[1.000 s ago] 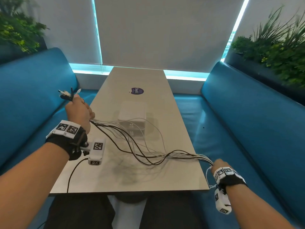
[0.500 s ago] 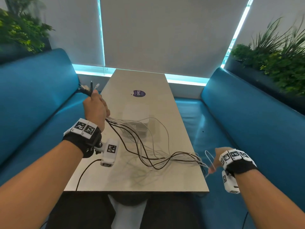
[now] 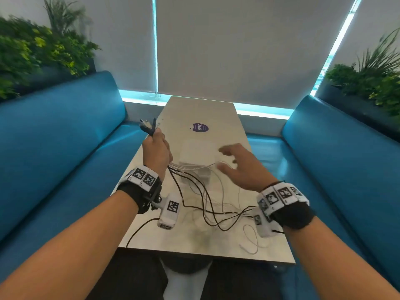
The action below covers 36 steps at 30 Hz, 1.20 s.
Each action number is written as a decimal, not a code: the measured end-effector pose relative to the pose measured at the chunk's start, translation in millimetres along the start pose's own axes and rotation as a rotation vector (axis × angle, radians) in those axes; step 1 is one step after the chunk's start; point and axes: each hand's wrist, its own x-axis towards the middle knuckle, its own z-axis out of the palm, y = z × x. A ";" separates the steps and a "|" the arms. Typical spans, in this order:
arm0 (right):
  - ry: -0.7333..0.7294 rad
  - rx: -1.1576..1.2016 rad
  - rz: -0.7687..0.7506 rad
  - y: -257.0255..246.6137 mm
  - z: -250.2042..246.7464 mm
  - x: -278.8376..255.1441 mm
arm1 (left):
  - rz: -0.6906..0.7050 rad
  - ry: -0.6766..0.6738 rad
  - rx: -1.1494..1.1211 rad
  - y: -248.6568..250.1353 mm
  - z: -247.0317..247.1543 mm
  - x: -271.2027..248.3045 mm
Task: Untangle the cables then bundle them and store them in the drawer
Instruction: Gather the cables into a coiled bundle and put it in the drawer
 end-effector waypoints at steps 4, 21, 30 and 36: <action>-0.216 0.032 -0.081 -73.0 38.0 20.2 | 0.035 -0.054 0.082 -6.1 -0.6 -8.0; -0.476 0.265 0.076 -45.7 116.1 4.2 | -0.065 -0.002 -0.008 -25.1 -43.9 9.4; -0.536 -0.089 -0.054 -30.0 119.9 1.3 | 0.034 -0.159 0.507 -54.6 -76.7 0.2; -0.730 -0.246 0.071 -18.5 117.5 1.3 | 0.211 -0.461 1.003 -53.0 -69.2 -15.5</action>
